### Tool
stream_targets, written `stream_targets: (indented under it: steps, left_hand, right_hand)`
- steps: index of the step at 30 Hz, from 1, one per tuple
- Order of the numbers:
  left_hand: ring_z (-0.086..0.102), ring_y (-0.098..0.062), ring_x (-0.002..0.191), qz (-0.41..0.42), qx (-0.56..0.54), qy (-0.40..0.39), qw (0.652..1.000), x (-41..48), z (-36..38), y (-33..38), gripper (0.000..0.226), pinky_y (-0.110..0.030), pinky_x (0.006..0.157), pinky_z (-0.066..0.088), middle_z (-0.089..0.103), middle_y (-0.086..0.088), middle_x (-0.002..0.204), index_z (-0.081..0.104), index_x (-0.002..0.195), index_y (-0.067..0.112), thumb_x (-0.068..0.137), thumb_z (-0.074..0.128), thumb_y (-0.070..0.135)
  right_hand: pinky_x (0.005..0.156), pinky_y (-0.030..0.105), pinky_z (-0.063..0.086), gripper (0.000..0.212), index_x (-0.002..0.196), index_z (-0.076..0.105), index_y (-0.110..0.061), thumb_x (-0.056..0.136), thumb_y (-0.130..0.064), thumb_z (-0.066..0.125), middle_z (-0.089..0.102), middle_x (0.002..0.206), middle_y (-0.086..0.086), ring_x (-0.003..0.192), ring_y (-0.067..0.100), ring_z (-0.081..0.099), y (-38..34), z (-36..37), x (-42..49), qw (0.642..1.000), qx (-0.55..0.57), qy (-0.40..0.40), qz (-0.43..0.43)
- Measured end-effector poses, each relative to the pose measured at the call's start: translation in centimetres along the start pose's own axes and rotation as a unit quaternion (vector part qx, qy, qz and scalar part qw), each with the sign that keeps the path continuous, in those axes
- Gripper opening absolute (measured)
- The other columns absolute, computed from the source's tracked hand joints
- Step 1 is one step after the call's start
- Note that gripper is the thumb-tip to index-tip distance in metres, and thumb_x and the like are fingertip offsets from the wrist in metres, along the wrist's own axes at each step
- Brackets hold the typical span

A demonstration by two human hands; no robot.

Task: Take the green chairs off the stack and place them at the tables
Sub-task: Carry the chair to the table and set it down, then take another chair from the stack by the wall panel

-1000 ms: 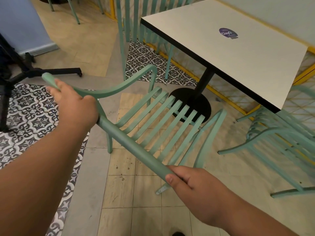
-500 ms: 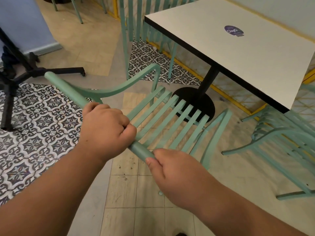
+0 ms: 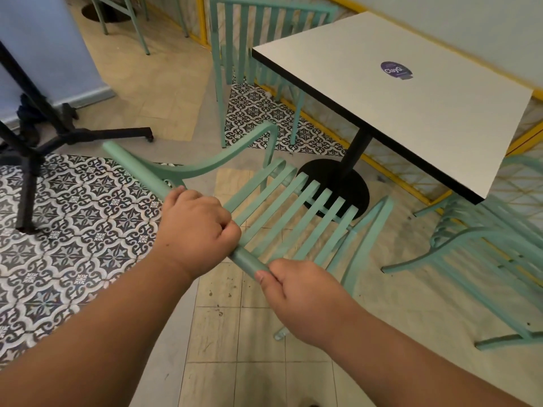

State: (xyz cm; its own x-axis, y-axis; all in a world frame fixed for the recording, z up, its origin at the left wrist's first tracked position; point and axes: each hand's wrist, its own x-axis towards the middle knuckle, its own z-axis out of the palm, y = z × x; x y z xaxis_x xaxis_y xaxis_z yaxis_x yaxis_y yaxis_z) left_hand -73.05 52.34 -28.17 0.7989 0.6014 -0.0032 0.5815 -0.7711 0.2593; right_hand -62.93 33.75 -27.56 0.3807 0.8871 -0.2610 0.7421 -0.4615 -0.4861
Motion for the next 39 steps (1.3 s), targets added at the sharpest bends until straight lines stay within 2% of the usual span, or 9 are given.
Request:
stream_targets:
  steps: [1, 2, 3, 5, 8, 11, 19, 22, 39]
  left_hand:
    - [0.051, -0.028, 0.12, -0.013, -0.027, -0.024, 0.999, -0.7, -0.8, 0.2, 0.046, -0.048, 0.118, 0.02, 0.069, 0.006, 0.112, 0.075, 0.099, 0.03, 0.091, 0.035, 0.051]
    - [0.037, -0.028, 0.14, -0.029, -0.065, -0.034, 0.997, -1.7, -1.7, 0.3, 0.05, -0.048, 0.123, 0.013, 0.058, 0.002, 0.141, 0.067, 0.127, 0.03, 0.095, 0.038, 0.056]
    - [0.023, -0.025, 0.149, -0.042, -0.112, -0.034, 0.992, -2.8, -2.9, 0.3, 0.06, -0.046, 0.125, 0.01, 0.043, 0.0, 0.156, 0.053, 0.144, 0.027, 0.095, 0.042, 0.059]
    - [0.013, -0.019, 0.153, -0.057, -0.159, -0.015, 0.986, -4.6, -6.0, -0.3, 0.073, -0.042, 0.125, 0.013, 0.027, 0.001, 0.166, 0.034, 0.157, 0.027, 0.093, 0.047, 0.059]
    - [0.014, -0.02, 0.154, -0.07, -0.102, 0.019, 0.992, -6.5, -12.1, -2.8, 0.082, -0.042, 0.124, 0.019, 0.019, 0.0, 0.168, 0.022, 0.16, 0.03, 0.09, 0.052, 0.059]
    - [0.017, -0.028, 0.153, -0.054, -0.043, 0.059, 0.996, -6.6, -18.2, -5.4, 0.083, -0.043, 0.122, 0.016, 0.021, -0.006, 0.168, 0.02, 0.16, 0.028, 0.09, 0.053, 0.058]
    - [0.02, -0.028, 0.153, 0.026, 0.062, 0.026, 0.997, -7.2, -27.7, -13.5, 0.083, -0.047, 0.123, 0.02, 0.025, -0.003, 0.167, 0.019, 0.161, 0.03, 0.088, 0.036, 0.066]
    - [0.015, -0.028, 0.154, 0.021, 0.063, 0.017, 0.998, -5.1, -29.0, -15.7, 0.081, -0.049, 0.123, 0.019, 0.021, -0.001, 0.168, 0.013, 0.161, 0.031, 0.093, 0.042, 0.064]
    - [0.014, -0.025, 0.155, 0.033, 0.067, 0.019, 0.997, 20.5, -33.9, -31.9, 0.085, -0.051, 0.123, 0.022, 0.016, 0.005, 0.169, 0.001, 0.159, 0.037, 0.089, 0.036, 0.07]
  right_hand:
    - [0.055, 0.035, 0.047, 0.044, 0.081, 0.054, -0.024, 0.104, -0.055, 0.033, 0.058, 0.07, -0.005, 0.059, 0.014, 0.055, -0.3, -0.4, -0.1, 1.0, -0.001, -0.018, 0.011]
    - [0.059, 0.036, 0.049, 0.044, 0.086, 0.055, -0.024, 0.104, -0.056, 0.032, 0.059, 0.074, -0.005, 0.064, 0.015, 0.057, -0.7, -0.8, -0.4, 0.999, -0.013, -0.043, 0.022]
    - [0.065, 0.038, 0.051, 0.044, 0.093, 0.056, -0.025, 0.104, -0.059, 0.031, 0.061, 0.081, -0.005, 0.072, 0.016, 0.06, -1.1, -1.4, -0.7, 0.997, -0.029, -0.061, 0.031]
    - [0.081, 0.039, 0.052, 0.049, 0.121, 0.055, -0.028, 0.1, -0.067, 0.033, 0.065, 0.108, -0.005, 0.098, 0.019, 0.062, -2.5, -2.9, -0.8, 0.996, -0.05, -0.063, 0.035]
    - [0.111, 0.045, 0.039, 0.08, 0.154, 0.033, -0.027, 0.092, -0.077, 0.038, 0.047, 0.152, 0.003, 0.139, 0.026, 0.042, -6.7, -5.9, 0.1, 0.998, -0.059, 0.008, -0.01]
    - [0.124, 0.05, 0.019, 0.093, 0.16, 0.023, -0.021, 0.089, -0.079, 0.037, 0.028, 0.165, 0.011, 0.153, 0.032, 0.02, -11.7, -8.7, 2.5, 0.988, -0.114, 0.085, -0.061]
    - [0.125, 0.048, 0.007, 0.096, 0.162, 0.016, -0.021, 0.088, -0.08, 0.034, 0.019, 0.168, 0.011, 0.155, 0.032, 0.01, -21.5, -10.0, 7.0, 0.985, -0.126, 0.117, -0.034]
    - [0.125, 0.047, 0.006, 0.096, 0.163, 0.015, -0.022, 0.088, -0.08, 0.034, 0.017, 0.169, 0.009, 0.156, 0.031, 0.009, -22.8, -11.0, 9.1, 0.985, -0.123, 0.119, -0.011]
    - [0.123, 0.053, 0.021, 0.094, 0.162, 0.02, -0.019, 0.09, -0.077, 0.04, 0.028, 0.166, 0.011, 0.153, 0.034, 0.02, -26.4, -19.3, 37.9, 0.98, -0.134, 0.137, 0.055]
